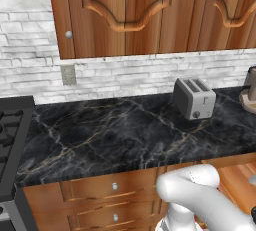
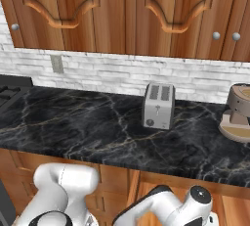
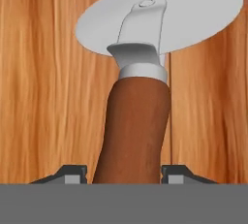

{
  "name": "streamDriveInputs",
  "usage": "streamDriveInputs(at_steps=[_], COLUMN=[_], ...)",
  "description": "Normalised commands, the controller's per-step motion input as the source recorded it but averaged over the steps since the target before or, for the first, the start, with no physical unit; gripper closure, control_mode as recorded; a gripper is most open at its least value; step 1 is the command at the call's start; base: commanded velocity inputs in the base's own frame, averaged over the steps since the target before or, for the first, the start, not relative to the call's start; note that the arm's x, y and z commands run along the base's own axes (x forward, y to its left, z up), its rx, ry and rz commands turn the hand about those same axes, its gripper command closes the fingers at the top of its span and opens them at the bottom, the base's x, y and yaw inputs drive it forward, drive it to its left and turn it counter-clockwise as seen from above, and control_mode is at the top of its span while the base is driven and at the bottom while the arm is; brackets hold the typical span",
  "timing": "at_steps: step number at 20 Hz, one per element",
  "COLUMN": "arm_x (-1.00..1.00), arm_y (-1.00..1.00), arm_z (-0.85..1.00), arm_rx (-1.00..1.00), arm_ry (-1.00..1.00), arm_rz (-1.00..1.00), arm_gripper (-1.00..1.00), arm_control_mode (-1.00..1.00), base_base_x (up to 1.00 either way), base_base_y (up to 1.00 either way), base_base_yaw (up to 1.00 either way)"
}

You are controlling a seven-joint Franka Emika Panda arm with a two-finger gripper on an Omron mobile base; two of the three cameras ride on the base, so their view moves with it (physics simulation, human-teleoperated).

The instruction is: Take the pizza cutter from the drawer on the right and place it on the dining counter for cutting.

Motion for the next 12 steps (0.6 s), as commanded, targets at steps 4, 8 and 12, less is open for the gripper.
streamDriveInputs(at_steps=[4,8,12], arm_x=[-0.17,-0.1,-0.07], arm_y=[0.0,0.01,0.03], arm_z=[0.97,0.81,0.64], arm_rx=[0.0,0.0,0.0], arm_ry=[0.0,0.0,0.0], arm_rz=[-0.03,-0.02,-0.01], arm_gripper=[1.0,1.0,1.0], arm_control_mode=[-1.0,-1.0,-1.0], base_base_x=[0.0,0.0,0.0], base_base_y=[0.0,0.0,0.0], base_base_yaw=[0.0,0.0,0.0])
